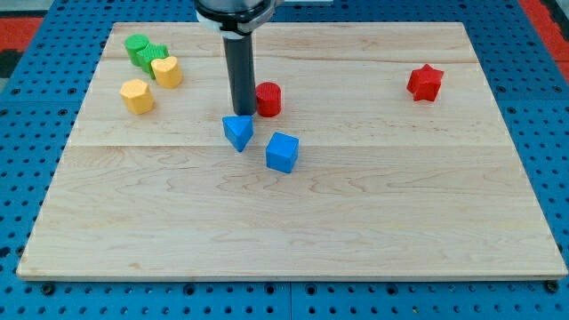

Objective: Move the red circle to the left of the red star

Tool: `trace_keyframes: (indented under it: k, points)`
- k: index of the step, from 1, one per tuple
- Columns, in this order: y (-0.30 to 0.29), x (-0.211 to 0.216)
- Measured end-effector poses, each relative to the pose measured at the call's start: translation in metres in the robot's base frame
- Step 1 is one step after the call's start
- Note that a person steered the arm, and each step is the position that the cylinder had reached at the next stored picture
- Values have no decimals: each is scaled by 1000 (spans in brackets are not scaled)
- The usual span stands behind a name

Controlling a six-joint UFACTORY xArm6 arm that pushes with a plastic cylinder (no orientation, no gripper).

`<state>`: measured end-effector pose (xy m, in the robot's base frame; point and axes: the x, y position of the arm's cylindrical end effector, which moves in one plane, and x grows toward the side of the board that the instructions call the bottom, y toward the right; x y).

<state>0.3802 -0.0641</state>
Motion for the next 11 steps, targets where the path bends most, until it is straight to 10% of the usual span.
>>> trace_keyframes:
  k: [11]
  points:
    - [174,-14]
